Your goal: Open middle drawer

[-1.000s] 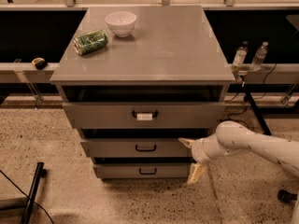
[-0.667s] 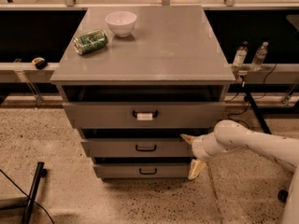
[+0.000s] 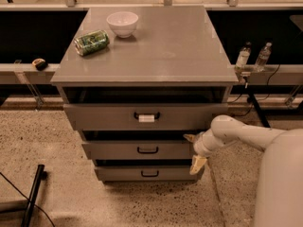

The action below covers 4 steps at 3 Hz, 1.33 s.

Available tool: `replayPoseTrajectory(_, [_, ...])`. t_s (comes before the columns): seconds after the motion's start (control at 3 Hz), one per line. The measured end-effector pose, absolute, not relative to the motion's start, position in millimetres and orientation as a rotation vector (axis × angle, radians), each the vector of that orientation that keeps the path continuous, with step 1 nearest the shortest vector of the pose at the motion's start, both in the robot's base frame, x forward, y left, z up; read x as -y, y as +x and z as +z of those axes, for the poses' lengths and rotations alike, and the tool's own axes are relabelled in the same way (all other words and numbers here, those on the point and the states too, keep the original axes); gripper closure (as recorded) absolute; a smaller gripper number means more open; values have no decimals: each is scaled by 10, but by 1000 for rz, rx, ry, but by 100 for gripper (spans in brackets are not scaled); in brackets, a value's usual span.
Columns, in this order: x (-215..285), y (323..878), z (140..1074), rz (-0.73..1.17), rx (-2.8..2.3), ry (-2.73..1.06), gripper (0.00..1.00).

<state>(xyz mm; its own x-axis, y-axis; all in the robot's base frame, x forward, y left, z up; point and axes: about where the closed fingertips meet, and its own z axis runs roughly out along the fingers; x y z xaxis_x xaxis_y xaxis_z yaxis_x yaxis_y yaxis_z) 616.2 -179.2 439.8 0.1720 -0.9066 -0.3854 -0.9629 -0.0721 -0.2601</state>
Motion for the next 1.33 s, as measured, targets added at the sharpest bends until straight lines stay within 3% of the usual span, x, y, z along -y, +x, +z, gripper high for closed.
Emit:
replayPoseTrajectory(0.67, [1819,6173,4331,180,-1780,-2006,33])
replayPoseTrajectory(1.33, [1825,5729,4413,214,-1751,-2044,37])
